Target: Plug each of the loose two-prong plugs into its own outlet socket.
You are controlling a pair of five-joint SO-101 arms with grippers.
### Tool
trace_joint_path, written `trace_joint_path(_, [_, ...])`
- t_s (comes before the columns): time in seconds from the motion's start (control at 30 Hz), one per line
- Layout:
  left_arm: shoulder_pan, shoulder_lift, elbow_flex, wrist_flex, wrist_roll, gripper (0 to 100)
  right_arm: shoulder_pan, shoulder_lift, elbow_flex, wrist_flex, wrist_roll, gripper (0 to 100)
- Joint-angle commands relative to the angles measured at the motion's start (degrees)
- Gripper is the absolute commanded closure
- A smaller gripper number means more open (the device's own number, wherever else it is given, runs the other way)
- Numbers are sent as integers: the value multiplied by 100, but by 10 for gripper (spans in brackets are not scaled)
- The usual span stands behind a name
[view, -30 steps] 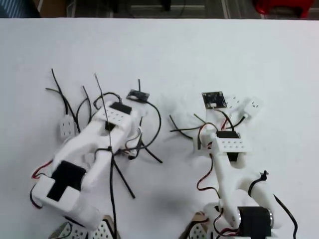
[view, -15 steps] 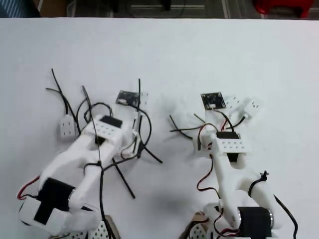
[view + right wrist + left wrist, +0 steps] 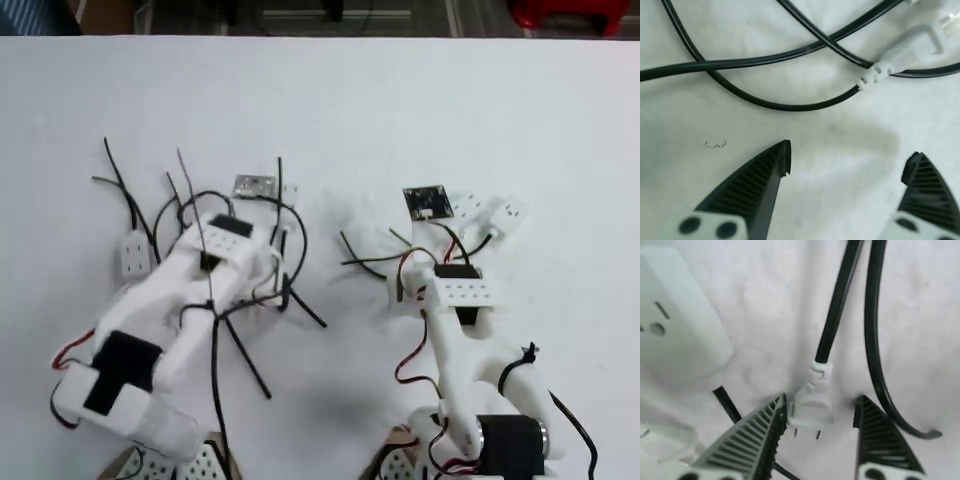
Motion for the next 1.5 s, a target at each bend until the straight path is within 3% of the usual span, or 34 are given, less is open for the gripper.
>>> trace_joint_path(0.0, [-119, 145, -273, 0, 149, 821, -57, -198, -18, 57, 62, 644])
trace_joint_path(0.13, [-75, 119, -273, -35, -255, 965, -57, -198, -18, 57, 62, 644])
trace_joint_path(0.53, [-347, 119, -334, -35, 26, 978, -57, -207, -26, 127, 70, 644])
trace_joint_path(0.67, [-374, 127, -448, -35, 466, 976, -66, -207, -26, 127, 70, 644])
trace_joint_path(1.0, [-374, 119, -457, -35, 123, 975, -66, -207, -35, 127, 70, 644])
trace_joint_path(1.3, [-505, 110, -457, -9, 413, 793, -66, -207, -35, 127, 70, 644])
trace_joint_path(1.47, [-479, 136, -589, -18, 563, 771, -66, -198, -35, 127, 70, 644])
